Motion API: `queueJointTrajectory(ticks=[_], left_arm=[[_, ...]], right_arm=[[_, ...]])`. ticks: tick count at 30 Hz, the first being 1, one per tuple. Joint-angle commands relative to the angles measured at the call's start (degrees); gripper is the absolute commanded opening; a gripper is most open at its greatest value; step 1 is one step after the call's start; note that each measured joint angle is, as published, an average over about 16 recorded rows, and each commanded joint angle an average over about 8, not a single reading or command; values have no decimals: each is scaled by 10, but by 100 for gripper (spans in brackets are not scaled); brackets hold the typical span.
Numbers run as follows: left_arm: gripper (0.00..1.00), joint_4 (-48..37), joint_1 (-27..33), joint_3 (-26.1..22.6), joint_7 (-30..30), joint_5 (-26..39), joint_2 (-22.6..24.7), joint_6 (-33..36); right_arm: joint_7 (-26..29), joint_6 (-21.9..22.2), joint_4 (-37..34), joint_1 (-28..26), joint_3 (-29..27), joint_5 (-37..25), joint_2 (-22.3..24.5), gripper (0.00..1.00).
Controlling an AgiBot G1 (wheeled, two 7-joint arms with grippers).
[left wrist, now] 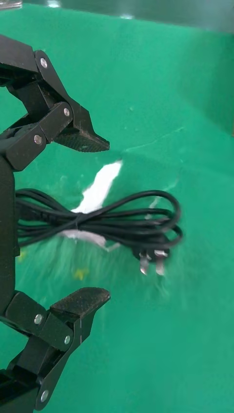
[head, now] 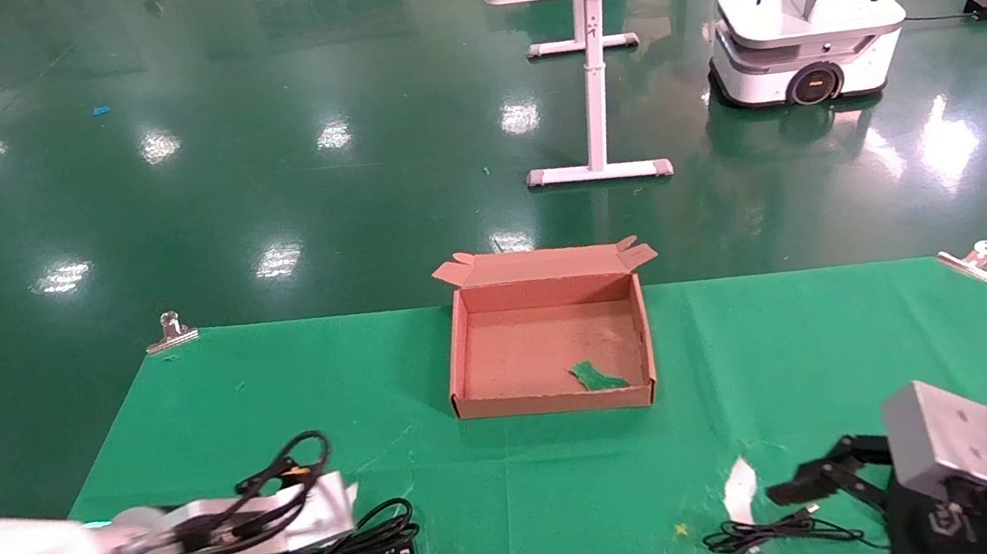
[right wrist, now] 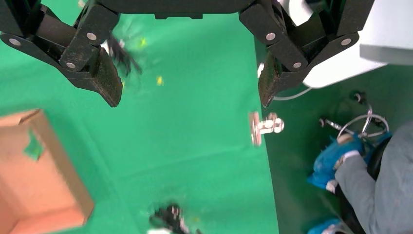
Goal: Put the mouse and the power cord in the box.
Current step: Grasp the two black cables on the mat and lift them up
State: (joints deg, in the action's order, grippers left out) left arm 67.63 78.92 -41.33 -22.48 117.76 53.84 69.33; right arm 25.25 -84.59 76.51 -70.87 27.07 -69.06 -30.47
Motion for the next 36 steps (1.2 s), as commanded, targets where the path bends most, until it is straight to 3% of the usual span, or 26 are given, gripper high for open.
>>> queueJointTrajectory(ticks=[1,10,16,21,28,36], left_arm=[[100,-20,7,-14,-8,42,24,-14],[100,-119,30,-46,-23,139,92,-57],[100,-147,38,-54,-20,158,107,-68],[100,-155,41,-55,-14,156,110,-66],[100,-160,43,-54,-10,154,111,-67],[100,-162,43,-54,-9,153,111,-68]], right_arm=[[3,-1,2,-1,1,-3,5,100],[5,-6,2,-6,4,-10,11,100],[8,-7,3,-6,13,-27,15,100],[6,-17,-2,-25,39,-88,0,100],[-41,-27,-77,-96,104,-238,-90,100],[-152,-8,-281,-184,176,-370,-234,100]])
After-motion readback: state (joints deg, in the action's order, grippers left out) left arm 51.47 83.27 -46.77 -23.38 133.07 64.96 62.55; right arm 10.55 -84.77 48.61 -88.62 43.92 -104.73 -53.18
